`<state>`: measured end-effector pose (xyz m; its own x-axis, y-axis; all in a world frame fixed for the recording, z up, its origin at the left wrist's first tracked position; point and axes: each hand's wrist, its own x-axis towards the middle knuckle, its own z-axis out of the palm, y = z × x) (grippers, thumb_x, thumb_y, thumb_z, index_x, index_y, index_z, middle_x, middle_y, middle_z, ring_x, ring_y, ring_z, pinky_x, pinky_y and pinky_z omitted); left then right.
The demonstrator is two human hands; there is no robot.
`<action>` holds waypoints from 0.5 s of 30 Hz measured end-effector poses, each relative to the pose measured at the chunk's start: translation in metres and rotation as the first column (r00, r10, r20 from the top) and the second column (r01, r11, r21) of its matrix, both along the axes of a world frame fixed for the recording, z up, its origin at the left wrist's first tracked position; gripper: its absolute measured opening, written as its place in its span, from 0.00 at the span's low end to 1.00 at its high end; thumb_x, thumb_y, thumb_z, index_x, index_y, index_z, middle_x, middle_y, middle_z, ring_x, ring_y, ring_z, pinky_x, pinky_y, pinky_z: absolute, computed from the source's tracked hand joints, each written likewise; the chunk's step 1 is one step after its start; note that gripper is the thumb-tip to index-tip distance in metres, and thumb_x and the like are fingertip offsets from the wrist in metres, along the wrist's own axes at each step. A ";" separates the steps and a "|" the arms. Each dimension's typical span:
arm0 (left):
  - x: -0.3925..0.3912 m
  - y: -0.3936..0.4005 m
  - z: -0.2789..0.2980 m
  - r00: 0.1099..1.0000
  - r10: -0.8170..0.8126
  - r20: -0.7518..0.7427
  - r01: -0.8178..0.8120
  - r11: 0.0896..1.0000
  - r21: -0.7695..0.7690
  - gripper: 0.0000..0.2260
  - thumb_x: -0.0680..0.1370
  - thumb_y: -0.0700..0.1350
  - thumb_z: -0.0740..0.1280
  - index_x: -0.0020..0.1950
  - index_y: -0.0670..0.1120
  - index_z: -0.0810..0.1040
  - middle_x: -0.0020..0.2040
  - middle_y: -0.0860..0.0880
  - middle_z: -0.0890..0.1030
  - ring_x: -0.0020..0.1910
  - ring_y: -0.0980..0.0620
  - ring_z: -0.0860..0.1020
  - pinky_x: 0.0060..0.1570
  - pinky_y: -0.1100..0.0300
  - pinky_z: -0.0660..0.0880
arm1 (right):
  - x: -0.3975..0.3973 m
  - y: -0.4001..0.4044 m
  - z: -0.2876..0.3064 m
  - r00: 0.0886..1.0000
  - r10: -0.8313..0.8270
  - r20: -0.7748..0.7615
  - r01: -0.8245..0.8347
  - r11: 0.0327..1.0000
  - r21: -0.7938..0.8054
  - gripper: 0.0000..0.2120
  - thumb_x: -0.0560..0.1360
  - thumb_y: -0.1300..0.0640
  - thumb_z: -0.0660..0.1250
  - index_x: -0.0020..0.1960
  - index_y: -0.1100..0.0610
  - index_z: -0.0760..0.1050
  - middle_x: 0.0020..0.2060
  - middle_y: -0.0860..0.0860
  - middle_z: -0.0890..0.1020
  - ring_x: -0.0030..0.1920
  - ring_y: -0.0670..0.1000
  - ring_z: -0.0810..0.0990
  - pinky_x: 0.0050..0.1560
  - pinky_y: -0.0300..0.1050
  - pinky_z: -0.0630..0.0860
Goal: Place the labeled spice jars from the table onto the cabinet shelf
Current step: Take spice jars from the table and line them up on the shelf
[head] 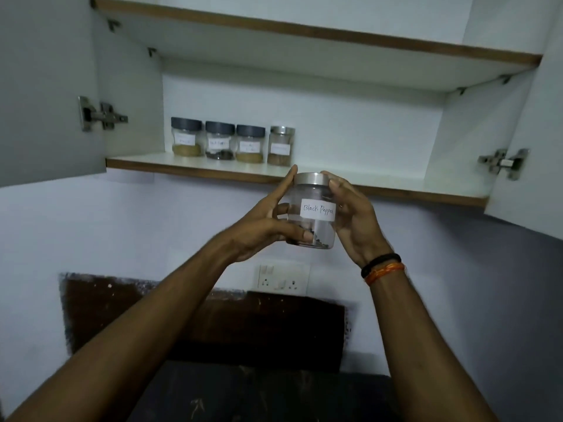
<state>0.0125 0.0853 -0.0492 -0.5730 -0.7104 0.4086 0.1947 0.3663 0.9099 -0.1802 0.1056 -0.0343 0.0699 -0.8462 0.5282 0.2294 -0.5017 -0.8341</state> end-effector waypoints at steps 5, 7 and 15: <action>-0.003 -0.020 0.043 1.000 0.027 0.007 -0.027 0.998 -0.058 0.52 0.69 0.29 0.75 0.78 0.68 0.54 0.65 0.32 0.75 0.55 0.40 0.81 0.58 0.40 0.78 | 0.001 -0.017 0.043 1.000 -0.014 -0.005 0.014 0.999 -0.044 0.17 0.81 0.54 0.63 0.67 0.61 0.76 0.56 0.54 0.83 0.58 0.54 0.80 0.69 0.63 0.71; -0.003 -0.029 0.058 0.999 0.034 0.015 -0.033 0.997 -0.069 0.52 0.69 0.29 0.74 0.78 0.68 0.55 0.63 0.31 0.77 0.57 0.40 0.81 0.57 0.43 0.79 | 0.001 -0.024 0.059 0.997 -0.046 -0.055 0.042 0.997 -0.064 0.18 0.82 0.53 0.62 0.68 0.62 0.75 0.56 0.54 0.82 0.57 0.54 0.80 0.67 0.64 0.72; -0.004 -0.065 0.096 0.999 0.036 0.027 -0.033 0.994 -0.103 0.51 0.70 0.26 0.73 0.76 0.71 0.59 0.71 0.31 0.68 0.64 0.32 0.77 0.58 0.43 0.80 | 0.004 -0.052 0.100 0.980 -0.135 -0.147 0.112 0.981 -0.156 0.21 0.80 0.49 0.66 0.65 0.62 0.76 0.61 0.65 0.78 0.55 0.57 0.80 0.63 0.63 0.76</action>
